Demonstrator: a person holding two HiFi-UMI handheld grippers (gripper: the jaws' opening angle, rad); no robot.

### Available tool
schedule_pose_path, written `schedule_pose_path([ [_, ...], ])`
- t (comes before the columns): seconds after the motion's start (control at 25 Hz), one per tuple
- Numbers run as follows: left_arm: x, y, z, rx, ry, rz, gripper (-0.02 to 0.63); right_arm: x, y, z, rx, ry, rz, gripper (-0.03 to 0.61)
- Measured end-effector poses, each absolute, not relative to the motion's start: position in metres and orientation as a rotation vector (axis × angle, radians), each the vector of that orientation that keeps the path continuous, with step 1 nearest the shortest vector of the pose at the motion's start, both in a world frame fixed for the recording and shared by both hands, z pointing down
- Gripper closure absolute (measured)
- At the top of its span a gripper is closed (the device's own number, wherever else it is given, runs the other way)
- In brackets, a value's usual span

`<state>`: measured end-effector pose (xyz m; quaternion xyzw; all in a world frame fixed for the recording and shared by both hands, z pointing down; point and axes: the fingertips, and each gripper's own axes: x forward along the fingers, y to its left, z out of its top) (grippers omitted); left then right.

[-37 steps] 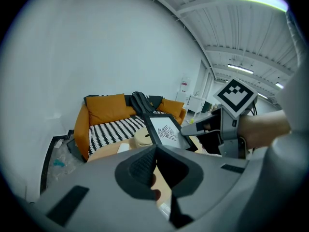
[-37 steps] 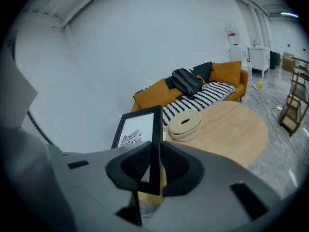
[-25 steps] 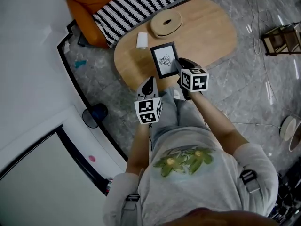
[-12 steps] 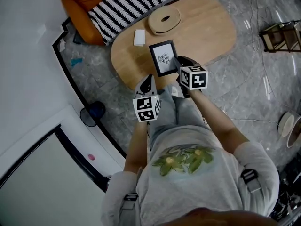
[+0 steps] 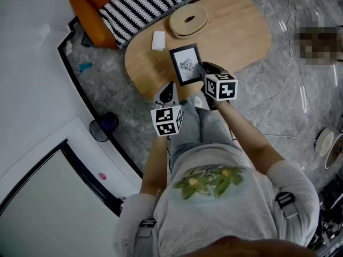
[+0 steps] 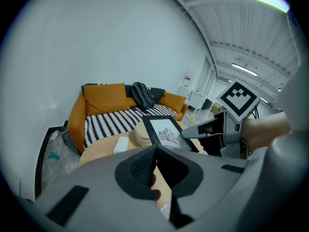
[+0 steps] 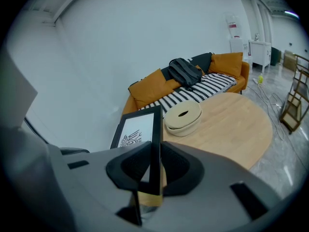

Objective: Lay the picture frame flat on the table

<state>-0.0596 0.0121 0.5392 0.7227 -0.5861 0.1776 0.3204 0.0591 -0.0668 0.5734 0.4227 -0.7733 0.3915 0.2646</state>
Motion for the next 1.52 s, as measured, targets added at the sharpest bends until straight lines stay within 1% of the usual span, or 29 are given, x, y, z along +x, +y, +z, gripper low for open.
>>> schedule_pose_path([
  [1.52, -0.082, -0.015, 0.598, 1.818, -1.547, 0.476, 0.598, 0.046, -0.092, 0.640, 1.126, -2.051, 1.083, 0.505],
])
